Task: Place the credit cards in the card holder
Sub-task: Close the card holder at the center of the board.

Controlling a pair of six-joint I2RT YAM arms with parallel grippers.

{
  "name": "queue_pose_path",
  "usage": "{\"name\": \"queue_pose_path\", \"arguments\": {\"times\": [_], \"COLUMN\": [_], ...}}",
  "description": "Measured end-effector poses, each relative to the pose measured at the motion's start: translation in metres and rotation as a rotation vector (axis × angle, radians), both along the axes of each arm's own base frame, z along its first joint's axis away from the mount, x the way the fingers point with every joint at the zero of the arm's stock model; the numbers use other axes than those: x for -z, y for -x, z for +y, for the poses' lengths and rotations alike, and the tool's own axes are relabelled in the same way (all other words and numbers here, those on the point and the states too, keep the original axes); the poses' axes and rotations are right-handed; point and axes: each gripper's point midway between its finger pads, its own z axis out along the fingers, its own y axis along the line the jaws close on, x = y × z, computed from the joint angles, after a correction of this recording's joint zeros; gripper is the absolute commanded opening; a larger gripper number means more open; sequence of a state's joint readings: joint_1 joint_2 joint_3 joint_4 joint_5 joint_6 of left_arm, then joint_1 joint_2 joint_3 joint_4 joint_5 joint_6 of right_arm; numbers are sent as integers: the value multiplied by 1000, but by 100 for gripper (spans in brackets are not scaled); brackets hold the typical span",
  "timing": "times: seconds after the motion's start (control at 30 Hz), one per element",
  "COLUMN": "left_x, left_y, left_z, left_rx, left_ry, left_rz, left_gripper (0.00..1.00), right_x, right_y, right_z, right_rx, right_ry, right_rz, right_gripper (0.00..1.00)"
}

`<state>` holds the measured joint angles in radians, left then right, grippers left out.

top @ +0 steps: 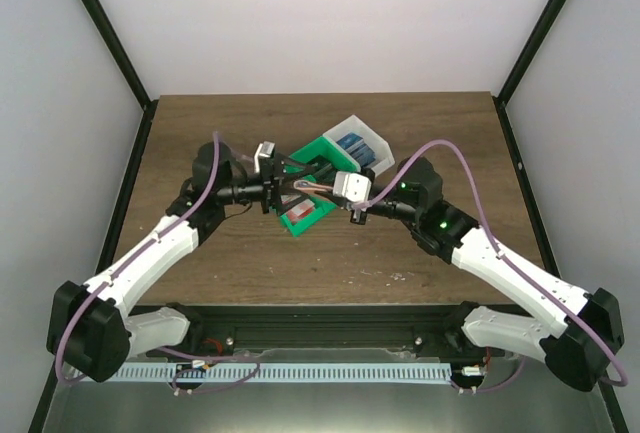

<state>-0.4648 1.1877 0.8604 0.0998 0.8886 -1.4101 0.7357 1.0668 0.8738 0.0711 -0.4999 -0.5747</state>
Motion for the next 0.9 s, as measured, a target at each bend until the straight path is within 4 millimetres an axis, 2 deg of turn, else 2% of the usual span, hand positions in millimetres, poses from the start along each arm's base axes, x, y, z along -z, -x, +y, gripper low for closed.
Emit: {"name": "queue_pose_path", "arguments": {"times": [0.27,0.37,0.53,0.63,0.77,0.9], "left_x": [12,12,10,12,17,24], "left_y": [9,10,10,11,13,22], "left_z": [5,5,5,5,7,7], "left_rx": [-29,-33,-36,-40,-46,-35], "left_ry": [79,96,116,119,120,134], "left_rz": [178,217,249,268,283,302], "left_gripper": [58,58,66,64,49,21], "right_x": [7,6,9,12,13,17], "right_y": [17,21,24,24,20,20], "right_z": [8,9,12,14,17,18], "right_rx": [-122,-148,-180,-188,-167,-158], "right_ry": [15,9,12,19,13,2], "right_rz": [-17,-20,-22,-24,-47,-70], "right_gripper": [1,0,1,1,1,1]}}
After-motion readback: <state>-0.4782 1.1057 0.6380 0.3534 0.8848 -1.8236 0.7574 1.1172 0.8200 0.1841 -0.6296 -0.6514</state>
